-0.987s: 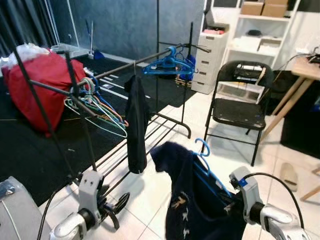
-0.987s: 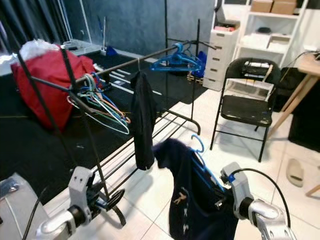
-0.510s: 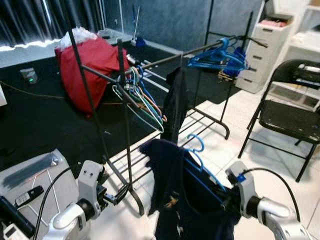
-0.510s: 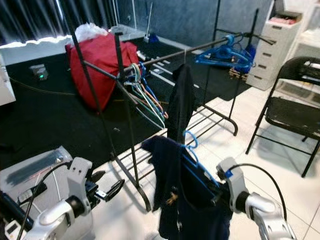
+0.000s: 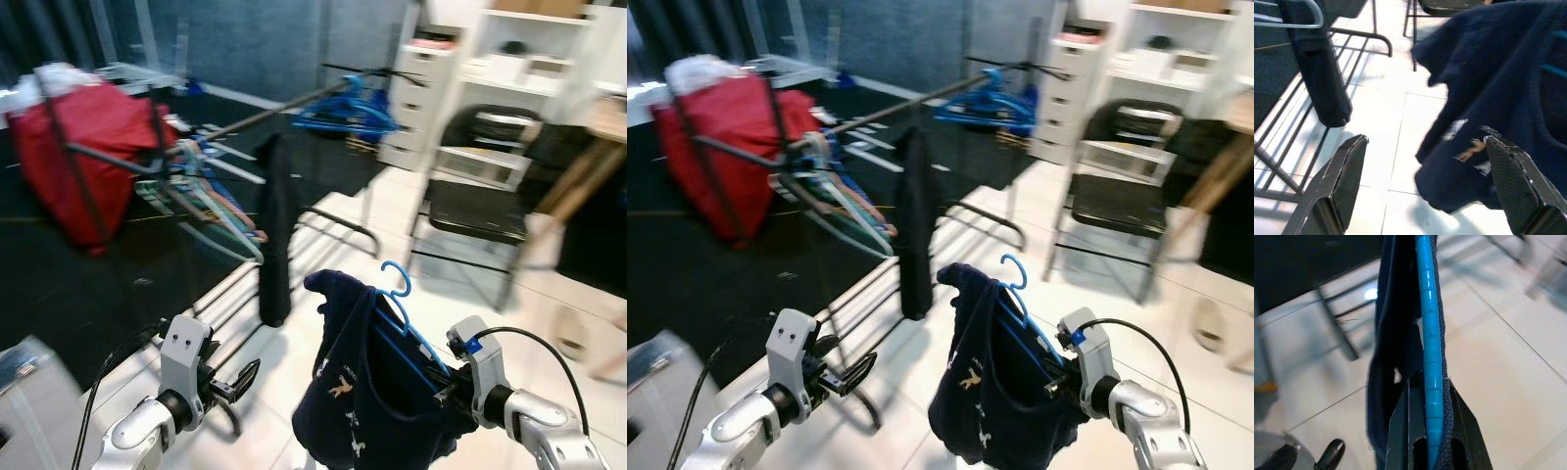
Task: Hang hanger
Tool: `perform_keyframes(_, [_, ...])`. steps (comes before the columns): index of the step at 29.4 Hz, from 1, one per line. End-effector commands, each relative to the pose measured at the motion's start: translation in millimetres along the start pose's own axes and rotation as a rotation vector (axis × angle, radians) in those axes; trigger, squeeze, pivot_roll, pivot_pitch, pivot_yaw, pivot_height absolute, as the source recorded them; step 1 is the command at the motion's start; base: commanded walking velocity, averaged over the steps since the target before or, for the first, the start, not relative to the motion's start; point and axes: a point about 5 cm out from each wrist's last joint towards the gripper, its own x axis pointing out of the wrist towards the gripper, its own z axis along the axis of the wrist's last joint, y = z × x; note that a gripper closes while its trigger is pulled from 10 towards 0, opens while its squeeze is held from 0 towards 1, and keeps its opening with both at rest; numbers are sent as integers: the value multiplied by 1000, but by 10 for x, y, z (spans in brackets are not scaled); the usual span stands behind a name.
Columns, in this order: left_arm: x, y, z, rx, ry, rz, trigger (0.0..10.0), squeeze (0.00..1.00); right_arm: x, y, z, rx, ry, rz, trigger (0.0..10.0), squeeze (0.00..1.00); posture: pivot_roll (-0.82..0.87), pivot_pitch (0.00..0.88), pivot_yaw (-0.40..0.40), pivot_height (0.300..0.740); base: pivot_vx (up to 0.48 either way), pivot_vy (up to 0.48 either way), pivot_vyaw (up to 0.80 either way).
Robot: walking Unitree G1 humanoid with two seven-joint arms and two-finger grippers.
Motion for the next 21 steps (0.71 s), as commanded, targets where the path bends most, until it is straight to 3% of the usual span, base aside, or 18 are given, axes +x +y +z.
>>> perform_keyframes(1, [-48,75,-240,-36,67,109,10000,0,-6,-24,-142,54,4,-79,10000,0,-30,0,-59,740,0,0,-788])
perform_keyframes(2, [-48,75,-240,-36,67,109,10000,0,-6,-24,-142,54,4,-79,10000,0,-30,0,-59,740,0,0,-788])
perform_keyframes(6, [-169,109,-521,-126,130,201,10000,0,-69,-9,-482,85,72,-228,10000,0,-33,0,-57,740,0,0,-788])
perform_keyframes(10, [-175,98,-550,-149,128,199,10000,0,-95,1,-603,95,103,-267,10000,0,-31,0,-55,740,0,0,-784])
perform_keyframes(21, [-151,105,-555,-147,114,191,10000,0,-79,3,-644,123,105,-292,10000,0,-24,0,-59,740,0,0,-778])
